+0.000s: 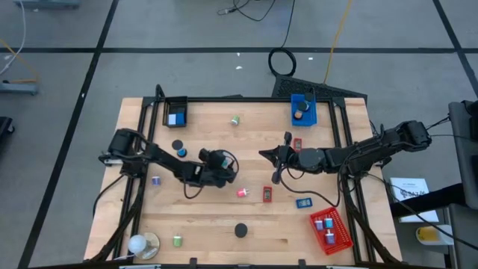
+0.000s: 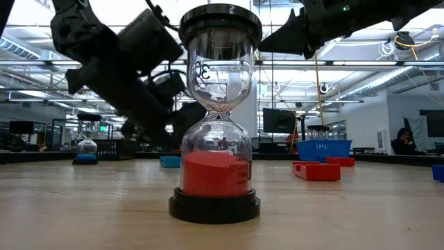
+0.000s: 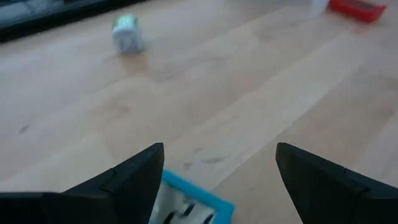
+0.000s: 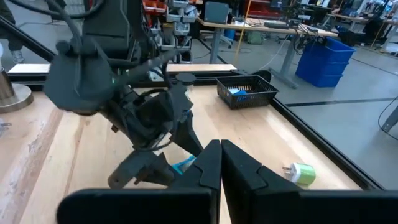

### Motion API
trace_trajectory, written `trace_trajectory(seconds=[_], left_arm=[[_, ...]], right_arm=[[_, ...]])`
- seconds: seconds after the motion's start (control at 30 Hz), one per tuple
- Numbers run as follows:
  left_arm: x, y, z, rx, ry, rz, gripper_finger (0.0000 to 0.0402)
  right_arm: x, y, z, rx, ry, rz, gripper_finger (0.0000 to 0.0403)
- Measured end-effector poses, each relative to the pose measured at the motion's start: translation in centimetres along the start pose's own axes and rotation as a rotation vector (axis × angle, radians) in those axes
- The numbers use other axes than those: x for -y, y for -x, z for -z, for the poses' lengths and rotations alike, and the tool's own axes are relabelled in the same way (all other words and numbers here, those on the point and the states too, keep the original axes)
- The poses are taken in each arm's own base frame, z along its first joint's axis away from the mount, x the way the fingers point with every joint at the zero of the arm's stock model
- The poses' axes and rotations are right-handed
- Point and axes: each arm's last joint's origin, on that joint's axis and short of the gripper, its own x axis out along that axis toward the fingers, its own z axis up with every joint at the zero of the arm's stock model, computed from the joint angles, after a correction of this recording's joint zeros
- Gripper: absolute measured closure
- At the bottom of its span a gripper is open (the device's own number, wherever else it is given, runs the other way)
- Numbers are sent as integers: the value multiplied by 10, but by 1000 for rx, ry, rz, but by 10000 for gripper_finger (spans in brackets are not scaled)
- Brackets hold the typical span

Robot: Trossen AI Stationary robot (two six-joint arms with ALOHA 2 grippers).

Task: Pick & Place Office items
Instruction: Put the light blue digital timer into the black basket

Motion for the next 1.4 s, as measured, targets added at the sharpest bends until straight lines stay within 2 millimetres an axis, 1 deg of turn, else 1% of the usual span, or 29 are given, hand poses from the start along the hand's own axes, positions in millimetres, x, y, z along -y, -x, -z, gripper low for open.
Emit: trace_trajectory(seconds=[0.1, 0.27, 0.37, 0.63, 0.77, 0.87, 1.0, 1.13, 1.23, 1.3, 1.4], left_arm=[[-1, -3, 6, -19, 17, -33, 84], [-8, -1, 11, -58, 11, -91, 84], [-9, 1, 13, -68, 6, -100, 84], [-9, 10, 22, -120, -58, -101, 86], [-5, 21, 26, -158, -116, -57, 97], [-2, 34, 21, -185, -154, 1, 108], [0, 53, 5, -223, -212, 109, 118], [-3, 64, -8, -254, -365, 202, 119], [-8, 63, -9, -299, -502, 229, 116], [-14, 57, -10, -341, -593, 232, 107], [-20, 45, -14, -387, -701, 292, 92]], right_arm=[[0, 0, 1, -5, 2, 0, 403], [0, 0, 0, -4, 2, -3, 403], [0, 0, 0, -3, 1, -3, 403], [0, 0, 0, -3, 1, -5, 403], [0, 0, 0, -3, 2, -5, 403], [0, 0, 0, -3, 2, -5, 403], [0, 0, 0, -1, 0, -5, 403], [0, 0, 0, 0, -1, -5, 403], [0, 0, 0, -2, 1, -5, 403], [0, 0, 0, -2, 1, -5, 403], [0, 0, 0, -2, 1, -5, 403]])
